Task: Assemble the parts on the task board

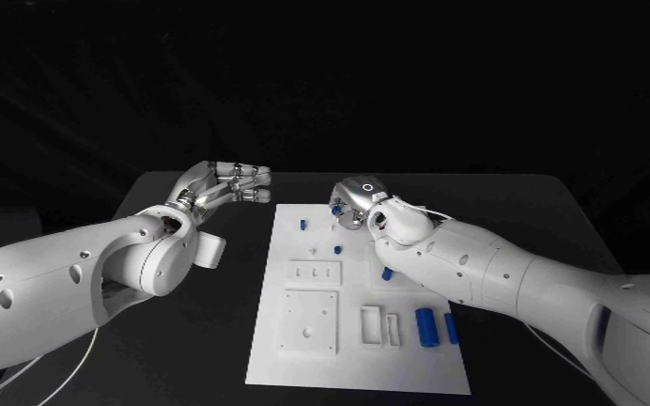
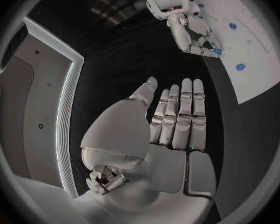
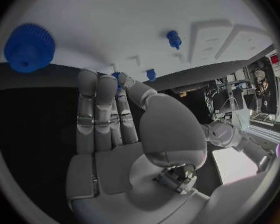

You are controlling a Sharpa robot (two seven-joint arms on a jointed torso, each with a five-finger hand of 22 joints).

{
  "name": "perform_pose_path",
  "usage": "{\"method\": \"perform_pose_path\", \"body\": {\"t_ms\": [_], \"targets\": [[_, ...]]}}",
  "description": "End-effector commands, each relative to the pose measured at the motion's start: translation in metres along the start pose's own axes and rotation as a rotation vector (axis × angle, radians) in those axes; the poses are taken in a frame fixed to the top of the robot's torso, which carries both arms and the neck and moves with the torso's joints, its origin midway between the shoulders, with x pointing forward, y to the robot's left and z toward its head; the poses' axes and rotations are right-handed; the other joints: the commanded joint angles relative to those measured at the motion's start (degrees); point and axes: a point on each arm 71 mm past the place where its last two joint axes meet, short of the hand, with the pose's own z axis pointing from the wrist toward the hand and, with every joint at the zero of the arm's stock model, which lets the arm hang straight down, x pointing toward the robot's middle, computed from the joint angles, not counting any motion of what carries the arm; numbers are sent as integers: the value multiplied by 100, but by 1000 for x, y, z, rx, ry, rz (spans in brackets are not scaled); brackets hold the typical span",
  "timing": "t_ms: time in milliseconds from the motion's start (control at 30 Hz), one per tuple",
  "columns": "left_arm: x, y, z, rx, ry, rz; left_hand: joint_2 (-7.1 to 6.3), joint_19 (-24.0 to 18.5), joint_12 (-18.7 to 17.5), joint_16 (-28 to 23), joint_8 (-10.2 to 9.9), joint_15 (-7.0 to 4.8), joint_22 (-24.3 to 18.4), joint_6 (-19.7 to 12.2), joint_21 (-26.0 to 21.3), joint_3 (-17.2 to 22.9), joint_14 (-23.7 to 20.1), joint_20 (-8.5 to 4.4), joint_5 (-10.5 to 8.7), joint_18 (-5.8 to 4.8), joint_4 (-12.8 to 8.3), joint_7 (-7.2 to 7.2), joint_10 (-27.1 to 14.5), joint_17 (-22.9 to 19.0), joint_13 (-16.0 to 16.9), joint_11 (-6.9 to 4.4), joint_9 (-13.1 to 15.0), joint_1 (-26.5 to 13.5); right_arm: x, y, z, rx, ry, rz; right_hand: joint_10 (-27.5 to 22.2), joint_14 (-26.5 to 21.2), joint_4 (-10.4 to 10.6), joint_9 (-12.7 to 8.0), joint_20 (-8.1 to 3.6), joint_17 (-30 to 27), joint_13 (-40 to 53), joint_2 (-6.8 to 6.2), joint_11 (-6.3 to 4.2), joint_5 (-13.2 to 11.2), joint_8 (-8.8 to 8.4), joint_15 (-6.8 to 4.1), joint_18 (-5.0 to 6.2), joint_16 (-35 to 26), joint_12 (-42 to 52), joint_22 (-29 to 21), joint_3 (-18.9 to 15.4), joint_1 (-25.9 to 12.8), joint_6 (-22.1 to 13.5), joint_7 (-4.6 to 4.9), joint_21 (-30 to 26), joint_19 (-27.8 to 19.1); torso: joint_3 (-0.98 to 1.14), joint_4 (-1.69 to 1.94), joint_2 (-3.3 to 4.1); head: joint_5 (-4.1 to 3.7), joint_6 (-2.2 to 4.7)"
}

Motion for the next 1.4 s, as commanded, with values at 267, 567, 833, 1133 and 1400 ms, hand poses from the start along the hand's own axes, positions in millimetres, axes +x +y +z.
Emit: {"method": "perform_pose_path", "body": {"t_ms": [267, 567, 833, 1133, 1400], "targets": [[4, -4, 1, 15, 20, -10, 29, 20, 2, -9, 9, 6, -6, -29, -15, -20, -42, 6, 28, -33, -22, -13, -25, -9, 6, -1, 5, -39, 0, -1, 1, 7, 1, -14, 137, 24, -7, 9, 2, 5, 9, 13, -124, 37, 18, -28, 35, -46, 18, 55, 40, -18, 33, -3, -89, 58, 3, -2, 18, 13, 23], [4, -4, 2, 9, 27, -15, 26, 13, 2, -11, 9, 9, -15, -33, -10, -26, -48, 9, 24, -35, -29, -11, -34, -10, 6, 3, 5, -51, 2, -3, 1, 17, 12, -18, 119, 23, -5, 8, 7, -2, 9, 1, -119, 37, 18, -24, 41, -63, 18, 88, 44, -22, 17, 3, -192, 66, 1, 1, 26, 14, 32], [5, -4, 2, 8, 29, -16, 26, 13, 2, -11, 9, 9, -15, -33, -10, -26, -48, 9, 24, -35, -29, -11, -34, -10, 6, 3, 5, -51, 3, -2, 1, 15, 21, -10, -102, 19, 5, -14, 33, -28, 2, -22, -50, 40, 0, 15, 53, -105, 12, 96, 66, -46, -171, 56, -294, 61, -3, 3, 38, 16, 21], [4, -4, 2, 5, 26, -15, 26, 13, 2, -11, 9, 9, -15, -33, -10, -26, -48, 9, 24, -35, -29, -11, -34, -10, 6, 3, 5, -51, 4, -4, 2, 16, 27, 25, -942, 24, 39, -31, 242, -100, -7, -353, 212, 362, 5, 222, 185, -112, 12, 76, 221, -204, -846, 238, -413, 86, -1, -5, 42, 43, 18], [4, -4, 2, 3, 26, -15, 29, 10, 1, -10, 8, 11, -18, -43, -9, -33, -52, 10, 27, -33, -32, -8, -54, -9, 6, 9, 4, -44, 4, -4, 2, 16, 33, 34, -1057, 22, 98, -31, 290, -182, -9, -431, 242, 407, 6, 249, 247, -129, 11, 45, 192, -154, -927, 244, -527, 127, -1, -4, 46, 57, 19]]}}
